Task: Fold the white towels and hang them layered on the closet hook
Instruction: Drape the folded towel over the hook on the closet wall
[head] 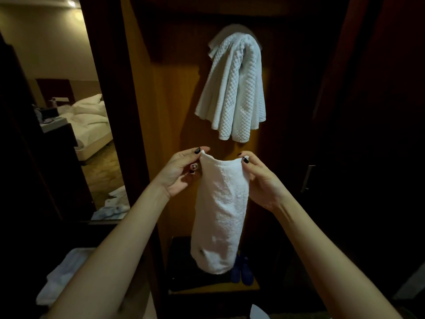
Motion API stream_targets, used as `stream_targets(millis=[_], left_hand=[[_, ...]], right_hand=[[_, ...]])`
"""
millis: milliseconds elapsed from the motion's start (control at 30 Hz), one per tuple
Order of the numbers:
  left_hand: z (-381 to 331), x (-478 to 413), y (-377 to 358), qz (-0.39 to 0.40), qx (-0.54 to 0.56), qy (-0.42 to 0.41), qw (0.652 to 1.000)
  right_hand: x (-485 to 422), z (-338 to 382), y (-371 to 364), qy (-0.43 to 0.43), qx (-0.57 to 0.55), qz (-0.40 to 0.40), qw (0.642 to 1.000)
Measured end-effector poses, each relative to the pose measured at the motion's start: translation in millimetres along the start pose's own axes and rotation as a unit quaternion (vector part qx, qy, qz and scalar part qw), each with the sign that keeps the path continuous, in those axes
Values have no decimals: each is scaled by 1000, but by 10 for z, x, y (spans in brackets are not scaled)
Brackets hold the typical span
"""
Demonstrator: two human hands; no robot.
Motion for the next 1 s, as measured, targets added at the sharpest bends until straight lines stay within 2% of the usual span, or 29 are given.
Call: stream_targets(millis=[200, 500, 667, 1000], left_hand=[[-14, 42, -170, 38, -39, 4, 998], [25, 95, -364, 69, -48, 9, 996], [46, 93, -352, 54, -20, 9, 998], [12, 210, -480, 41, -39, 8, 998]], right_hand=[[-12, -22, -125, -23, 96, -2, 995], [-10, 27, -187, 61, 78, -59, 993], [12, 46, -251, 98, 105, -66, 987], [9, 52, -311, 100, 159, -98, 977]])
Point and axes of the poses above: each hand's wrist, its own x-axis away from the middle knuckle, its own y-axis out of the back of the hand, z = x × y, the point moved 5 cm from there along -x, towards the middle knuckle, and after that the axes turned 11 degrees about -y, right-handed, at the moved point
